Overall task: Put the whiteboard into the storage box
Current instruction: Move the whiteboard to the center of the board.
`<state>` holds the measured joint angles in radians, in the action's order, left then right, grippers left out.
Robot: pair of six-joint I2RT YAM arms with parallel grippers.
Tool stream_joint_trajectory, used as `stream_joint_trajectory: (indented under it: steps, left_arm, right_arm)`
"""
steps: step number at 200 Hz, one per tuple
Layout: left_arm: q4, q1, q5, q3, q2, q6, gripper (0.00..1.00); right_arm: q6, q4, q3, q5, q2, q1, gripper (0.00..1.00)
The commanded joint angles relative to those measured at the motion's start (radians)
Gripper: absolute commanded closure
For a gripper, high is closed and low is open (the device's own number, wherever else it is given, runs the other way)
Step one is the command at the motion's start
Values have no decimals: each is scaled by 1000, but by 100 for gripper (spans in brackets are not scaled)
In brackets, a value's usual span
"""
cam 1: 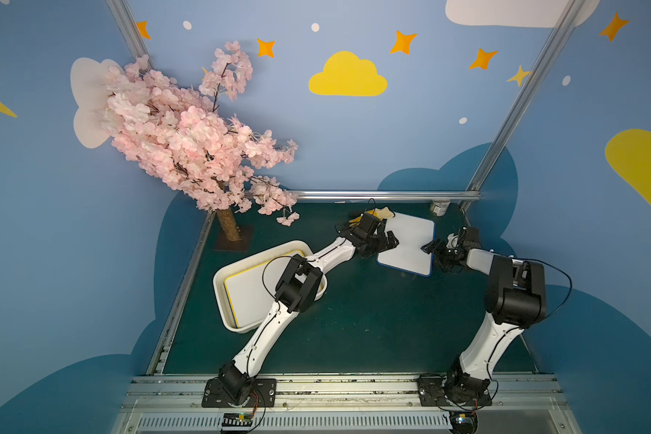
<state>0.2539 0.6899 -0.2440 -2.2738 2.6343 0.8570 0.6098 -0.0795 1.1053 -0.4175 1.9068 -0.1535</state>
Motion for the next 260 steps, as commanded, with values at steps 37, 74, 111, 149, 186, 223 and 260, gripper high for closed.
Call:
stream_joint_trajectory:
  steps: [37,74,111,149,186,223,260]
  left_arm:
    - [62,16,-88,232,-198,-35,0]
    - [63,6,-55,424,-341,-56,0]
    - [24,-20,-63,556,-402,-68,0]
    - [-8,-50,-79,576,-398,-87,0]
    - [14,-78,-78,529,-412,-89,0]
    - [58,-69,-48,515,-476,-84,0]
    - [83,-19,28,632,-577,1,0]
  right_arm:
    - [92,-58,-200,-30,-162,103,25]
    - [235,-49,-363,60,-326,204,25]
    - [459,-17,-546,201,-515,410,25]
    - [691,36,-630,415,-649,683,24]
    - [623,-31,-601,534,-743,738,24]
    - [428,-145,-516,562,-785,678,23]
    - [250,-154,-402,444,-715,489,23]
